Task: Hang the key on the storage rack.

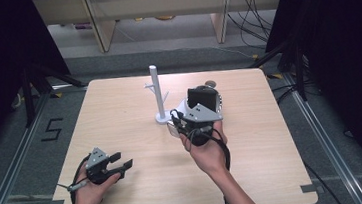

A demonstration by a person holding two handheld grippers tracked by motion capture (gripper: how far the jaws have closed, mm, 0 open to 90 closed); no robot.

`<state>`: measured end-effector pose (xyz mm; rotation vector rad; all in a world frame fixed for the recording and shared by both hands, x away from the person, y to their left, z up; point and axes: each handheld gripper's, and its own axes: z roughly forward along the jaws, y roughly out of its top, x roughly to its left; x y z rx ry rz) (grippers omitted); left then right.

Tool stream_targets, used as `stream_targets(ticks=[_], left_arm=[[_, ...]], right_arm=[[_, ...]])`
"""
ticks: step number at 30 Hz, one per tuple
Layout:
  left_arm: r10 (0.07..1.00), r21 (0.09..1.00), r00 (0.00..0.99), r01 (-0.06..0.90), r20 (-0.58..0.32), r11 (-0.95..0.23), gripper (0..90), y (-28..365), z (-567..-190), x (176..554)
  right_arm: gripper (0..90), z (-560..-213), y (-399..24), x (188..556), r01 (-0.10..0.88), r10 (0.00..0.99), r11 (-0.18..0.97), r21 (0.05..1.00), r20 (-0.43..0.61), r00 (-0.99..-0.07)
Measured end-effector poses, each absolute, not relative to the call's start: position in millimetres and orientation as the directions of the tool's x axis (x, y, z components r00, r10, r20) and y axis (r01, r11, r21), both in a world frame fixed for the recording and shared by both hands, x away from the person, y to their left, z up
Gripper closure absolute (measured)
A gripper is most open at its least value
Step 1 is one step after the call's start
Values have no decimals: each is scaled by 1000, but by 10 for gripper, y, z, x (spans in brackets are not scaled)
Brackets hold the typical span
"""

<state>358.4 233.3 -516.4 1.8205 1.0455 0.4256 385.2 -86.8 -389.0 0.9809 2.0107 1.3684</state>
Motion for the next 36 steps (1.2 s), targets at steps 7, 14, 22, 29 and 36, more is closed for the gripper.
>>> stream_targets(ticks=[7, 14, 22, 29, 36], left_arm=[[812, 862, 564, 475, -146, -175, 399, 2348, -5157, 3579], [807, 865, 571, 471, -151, -172, 399, 2343, -5167, 3584], [810, 866, 566, 472, -152, -167, 399, 2353, -5161, 3578], [810, 865, 567, 473, -152, -169, 399, 2357, -5163, 3577], [811, 864, 565, 475, -153, -167, 399, 2351, -5166, 3576]], right_arm=[[756, -3855, -746, 3915, 271, 791, 225, 936, -13, -612], [756, -3804, -627, 3998, 238, 788, 218, 946, -27, -614], [756, -3744, -426, 4107, 247, 801, 200, 948, -13, -599], [756, -3726, -243, 4205, 262, 812, 200, 944, -10, -583], [756, -3685, -115, 4329, 301, 840, 188, 935, 6, -543]])
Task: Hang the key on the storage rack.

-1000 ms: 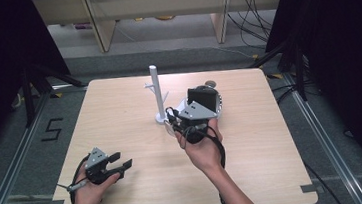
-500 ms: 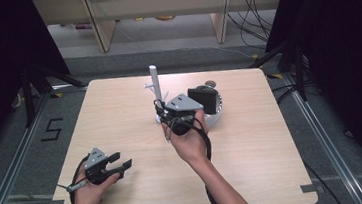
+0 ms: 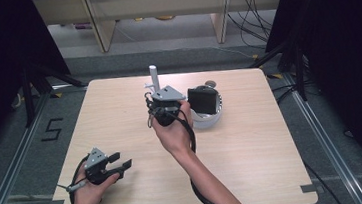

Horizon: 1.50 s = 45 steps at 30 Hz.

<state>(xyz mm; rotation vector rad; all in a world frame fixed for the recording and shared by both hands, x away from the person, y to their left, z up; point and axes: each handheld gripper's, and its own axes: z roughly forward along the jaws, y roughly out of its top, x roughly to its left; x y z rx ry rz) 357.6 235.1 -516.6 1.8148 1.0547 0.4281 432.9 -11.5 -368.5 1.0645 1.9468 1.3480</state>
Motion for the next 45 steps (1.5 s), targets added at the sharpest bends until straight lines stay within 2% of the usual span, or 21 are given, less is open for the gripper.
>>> stream_targets(ticks=[7, 8, 9, 22, 25, 31, 45], left_arm=[[810, 863, 567, 475, -151, -171, 398, 2344, -5172, 3574], [805, 864, 572, 474, -157, -168, 399, 2345, -5176, 3579], [804, 865, 574, 473, -156, -169, 399, 2346, -5177, 3580], [802, 865, 576, 473, -157, -171, 398, 2342, -5177, 3578], [804, 863, 574, 473, -152, -175, 398, 2339, -5178, 3577], [806, 862, 573, 476, -152, -176, 398, 2338, -5175, 3574], [800, 865, 578, 474, -161, -168, 397, 2344, -5182, 3580]], right_arm=[[755, -3616, -4, 4454, 361, 864, 164, 918, 43, -502], [756, -3615, -1, 4481, 342, 866, 174, 924, 21, -500], [755, -3609, 23, 4485, 362, 867, 155, 919, 49, -496], [754, -3600, 134, 4570, 398, 895, 172, 901, 25, -445], [753, -3598, 147, 4594, 371, 904, 179, 911, -4, -427], [751, -3575, 175, 4607, 411, 906, 197, 890, -5, -423], [752, -3574, 255, 4628, 413, 916, 218, 884, -39, -399]])
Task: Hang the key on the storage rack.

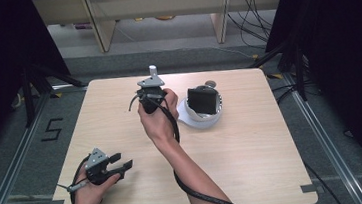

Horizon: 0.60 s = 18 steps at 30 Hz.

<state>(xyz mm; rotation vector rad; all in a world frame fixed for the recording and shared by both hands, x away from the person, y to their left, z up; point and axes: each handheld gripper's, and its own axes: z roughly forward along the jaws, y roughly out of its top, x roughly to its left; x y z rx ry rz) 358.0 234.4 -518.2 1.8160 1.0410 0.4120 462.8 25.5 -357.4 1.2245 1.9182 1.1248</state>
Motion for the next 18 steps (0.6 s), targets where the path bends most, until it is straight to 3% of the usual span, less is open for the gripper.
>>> stream_targets(ticks=[18], left_arm=[[799, 864, 580, 475, -161, -171, 396, 2334, -5186, 3575]], right_arm=[[748, -3613, 324, 4681, 447, 930, 222, 866, -50, -364]])
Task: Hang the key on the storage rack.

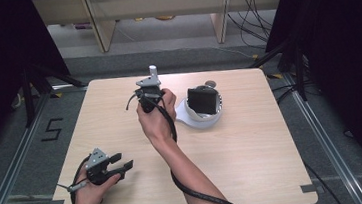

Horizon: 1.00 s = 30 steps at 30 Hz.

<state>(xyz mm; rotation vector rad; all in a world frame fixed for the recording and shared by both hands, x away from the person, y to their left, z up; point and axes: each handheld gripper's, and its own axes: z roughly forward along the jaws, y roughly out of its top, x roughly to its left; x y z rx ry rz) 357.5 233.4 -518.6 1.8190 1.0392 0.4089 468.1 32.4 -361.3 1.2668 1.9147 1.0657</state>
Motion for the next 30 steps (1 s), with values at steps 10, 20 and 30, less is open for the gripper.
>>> stream_targets(ticks=[10, 20, 30], left_arm=[[797, 864, 582, 473, -160, -172, 395, 2333, -5189, 3575], [796, 864, 583, 473, -159, -173, 395, 2331, -5193, 3575], [798, 863, 581, 475, -158, -175, 395, 2331, -5197, 3576]], right_arm=[[743, -3638, 301, 4735, 459, 937, 211, 863, -44, -347], [740, -3661, 268, 4754, 444, 932, 228, 867, -63, -356], [738, -3696, 248, 4774, 440, 932, 228, 869, -64, -357]])
